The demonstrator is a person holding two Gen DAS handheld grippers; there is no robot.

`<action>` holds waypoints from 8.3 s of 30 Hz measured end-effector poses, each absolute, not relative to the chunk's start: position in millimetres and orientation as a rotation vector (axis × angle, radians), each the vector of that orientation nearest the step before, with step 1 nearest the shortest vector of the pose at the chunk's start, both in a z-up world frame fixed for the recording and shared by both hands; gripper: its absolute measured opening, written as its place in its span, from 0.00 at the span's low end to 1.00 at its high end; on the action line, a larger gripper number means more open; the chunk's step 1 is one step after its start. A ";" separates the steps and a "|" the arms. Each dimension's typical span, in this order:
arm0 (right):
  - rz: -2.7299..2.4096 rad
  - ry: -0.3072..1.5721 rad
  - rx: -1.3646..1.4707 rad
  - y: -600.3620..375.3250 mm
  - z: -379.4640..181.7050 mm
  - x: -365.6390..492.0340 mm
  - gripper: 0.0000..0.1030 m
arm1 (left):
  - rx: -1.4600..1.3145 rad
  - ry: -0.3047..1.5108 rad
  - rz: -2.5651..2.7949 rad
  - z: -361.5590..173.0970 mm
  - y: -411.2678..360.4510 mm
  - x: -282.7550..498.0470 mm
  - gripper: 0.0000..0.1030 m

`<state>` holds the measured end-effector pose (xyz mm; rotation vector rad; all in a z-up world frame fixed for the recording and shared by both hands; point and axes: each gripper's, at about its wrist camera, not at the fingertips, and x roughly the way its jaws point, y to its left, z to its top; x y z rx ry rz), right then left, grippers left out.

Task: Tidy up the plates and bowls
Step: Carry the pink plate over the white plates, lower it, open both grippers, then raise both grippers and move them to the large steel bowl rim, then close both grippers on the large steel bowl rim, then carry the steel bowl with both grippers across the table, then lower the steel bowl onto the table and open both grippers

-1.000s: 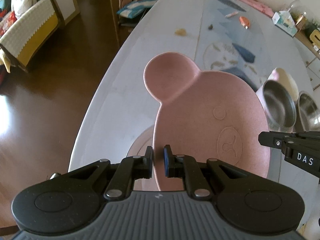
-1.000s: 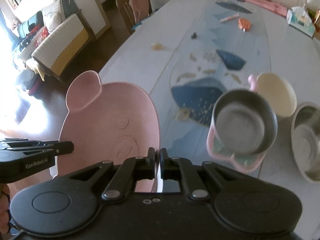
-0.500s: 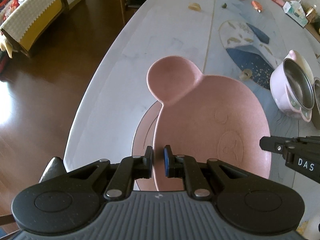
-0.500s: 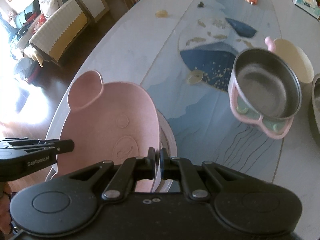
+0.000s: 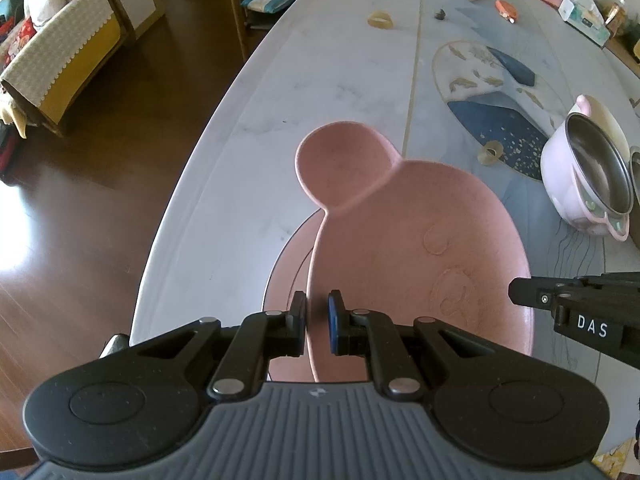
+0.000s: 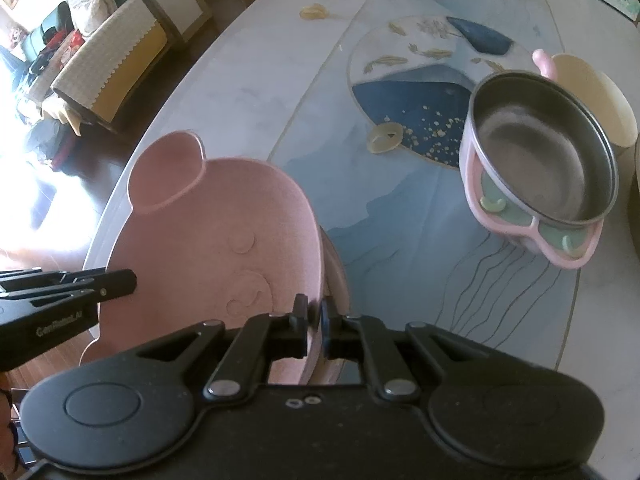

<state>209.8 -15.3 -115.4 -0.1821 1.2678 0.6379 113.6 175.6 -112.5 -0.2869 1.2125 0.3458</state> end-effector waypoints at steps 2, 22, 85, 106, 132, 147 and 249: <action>0.647 1.269 -0.184 -15.0 -115.5 209.7 0.10 | -0.295 1.212 0.346 -112.6 176.2 113.9 0.10; 0.661 1.231 -0.142 -32.3 -97.3 198.6 0.31 | -0.270 1.191 0.349 -103.4 174.0 102.2 0.15; 0.498 0.695 -0.012 -275.5 15.6 198.2 1.00 | -0.145 0.677 -0.058 11.0 -55.4 148.4 0.79; 0.321 0.861 0.024 -370.1 -86.8 333.4 0.85 | -0.077 0.848 -0.033 -84.3 -151.8 287.2 0.79; 0.325 0.991 0.002 -361.3 -136.9 385.2 0.23 | -0.153 1.009 0.064 -134.0 -151.4 334.1 0.20; 0.275 1.008 0.027 -366.2 -133.2 372.0 0.12 | -0.114 1.018 0.046 -129.4 -151.5 322.2 0.14; 0.281 0.905 0.106 -307.4 -57.9 152.1 0.41 | -0.037 0.851 -0.166 -53.2 -73.7 125.4 0.51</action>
